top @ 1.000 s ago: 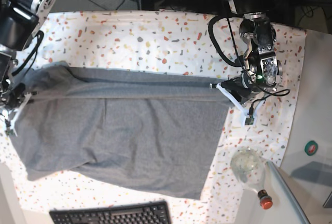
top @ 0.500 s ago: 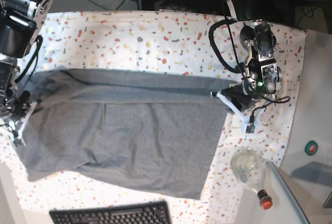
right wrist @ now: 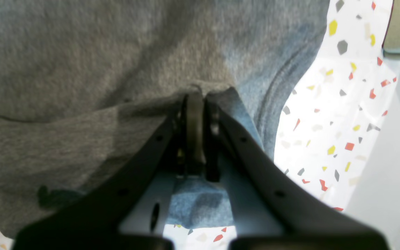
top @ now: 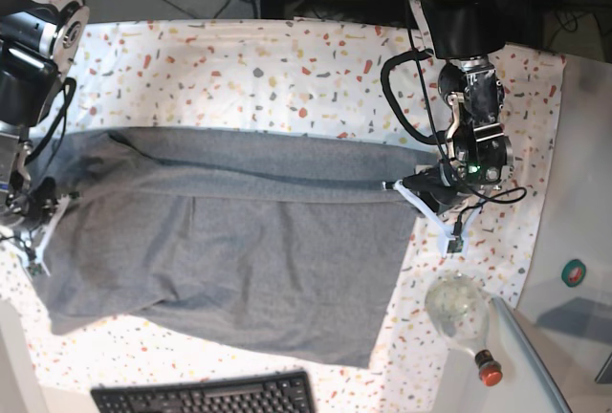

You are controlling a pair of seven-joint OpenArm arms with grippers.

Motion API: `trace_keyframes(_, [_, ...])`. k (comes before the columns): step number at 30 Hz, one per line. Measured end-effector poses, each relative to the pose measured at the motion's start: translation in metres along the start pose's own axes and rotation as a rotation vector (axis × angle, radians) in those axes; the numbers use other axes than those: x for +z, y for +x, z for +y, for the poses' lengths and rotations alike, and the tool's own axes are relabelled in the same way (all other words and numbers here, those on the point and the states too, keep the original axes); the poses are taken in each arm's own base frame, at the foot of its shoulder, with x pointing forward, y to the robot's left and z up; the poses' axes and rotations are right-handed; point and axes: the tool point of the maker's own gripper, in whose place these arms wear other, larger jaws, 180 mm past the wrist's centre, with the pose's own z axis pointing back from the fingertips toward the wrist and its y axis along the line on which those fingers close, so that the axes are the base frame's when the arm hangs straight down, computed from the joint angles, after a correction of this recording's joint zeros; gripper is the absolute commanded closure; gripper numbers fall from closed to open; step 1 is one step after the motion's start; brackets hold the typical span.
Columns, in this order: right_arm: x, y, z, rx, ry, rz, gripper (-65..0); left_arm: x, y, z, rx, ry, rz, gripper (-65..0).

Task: Layout the t-shirt on the table in an organized manner, then fold the t-shirt properly
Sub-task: 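Lower the t-shirt flat and release with both grippers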

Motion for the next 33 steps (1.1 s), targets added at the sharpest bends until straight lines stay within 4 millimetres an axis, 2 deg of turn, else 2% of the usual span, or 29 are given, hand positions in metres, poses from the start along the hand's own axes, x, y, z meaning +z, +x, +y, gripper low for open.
trace_keyframes(2, [0.000,-0.001,0.000,0.000,-0.001,0.002,0.0,0.000,0.000,0.000,0.000,-0.001,0.001,0.0])
trace_keyframes(3, [0.000,-0.001,0.000,0.000,-0.001,0.005,-7.2,-0.001,0.001,-0.001,0.001,-0.002,0.003,0.0])
trace_keyframes(5, [0.000,-0.003,0.000,0.000,0.000,0.007,-25.5,-0.001,0.007,-0.002,0.002,-0.005,-0.006,0.0])
trace_keyframes(6, [0.000,-0.003,0.000,-0.001,0.001,0.006,-31.8,-0.001,0.010,-0.002,0.003,-0.005,-0.012,-2.5])
trace_keyframes(7, [0.000,-0.004,0.000,-0.012,0.000,0.005,-36.5,-0.001,0.013,-0.003,0.004,-0.007,-0.022,-13.0])
trace_keyframes(8, [0.001,-0.005,-0.003,-0.042,-0.002,-0.001,-38.1,-0.001,0.013,-0.003,0.005,-0.008,-0.022,-22.5])
trace_keyframes(9, [0.002,-0.007,-0.008,-0.068,-0.009,-0.007,-38.1,-0.001,0.013,-0.005,0.018,-0.019,-0.026,-29.3])
trace_keyframes(10, [0.006,-0.008,-0.015,-0.096,-0.026,-0.018,-38.1,0.000,0.014,-0.008,0.041,-0.040,-0.034,-35.4])
trace_keyframes(11, [0.012,-0.009,-0.027,-0.117,-0.059,-0.027,-38.1,0.001,0.016,-0.010,0.078,-0.068,-0.047,-38.2])
trace_keyframes(14, [0.040,-0.004,-0.053,-0.174,-0.165,-0.108,-38.1,0.014,0.035,-0.018,0.238,-0.197,-0.139,-35.5])
trace_keyframes(16, [0.062,-0.004,-0.061,-0.224,-0.227,-0.168,-38.1,0.034,0.047,-0.002,0.387,-0.248,-0.242,-32.9])
trace_keyframes(17, [0.073,-0.008,-0.062,-0.254,-0.254,-0.193,-38.1,0.042,0.044,0.012,0.444,-0.248,-0.270,-32.4])
trace_keyframes(18, [0.081,-0.015,-0.058,-0.291,-0.265,-0.207,-38.1,0.047,0.034,0.026,0.479,-0.235,-0.272,-32.1])
trace_keyframes(20, [0.100,-0.030,-0.049,-0.400,-0.258,-0.278,-38.3,0.054,0.000,0.043,0.529,-0.209,-0.231,-32.1])
trace_keyframes(22, [0.116,-0.044,-0.046,-0.493,-0.246,-0.350,-38.3,0.057,-0.036,0.045,0.558,-0.201,-0.166,-32.1])
trace_keyframes(24, [0.123,-0.060,-0.039,-0.558,-0.215,-0.390,-38.3,0.057,-0.059,0.038,0.590,-0.211,-0.118,-32.1])
trace_keyframes(26, [0.122,-0.076,-0.026,-0.609,-0.166,-0.386,-38.3,0.057,-0.065,0.030,0.601,-0.232,-0.108,-32.1])
trace_keyframes(28, [0.119,-0.090,-0.012,-0.659,-0.116,-0.384,-38.3,0.052,-0.071,0.031,0.612,-0.234,-0.096,-32.1])
trace_keyframes(31, [0.110,-0.102,0.004,-0.720,-0.060,-0.369,-38.3,0.043,-0.085,0.038,0.647,-0.205,-0.052,-32.1])
trace_keyframes(33, [0.102,-0.110,0.010,-0.740,-0.042,-0.343,-38.3,0.036,-0.090,0.033,0.670,-0.215,-0.033,-32.1])
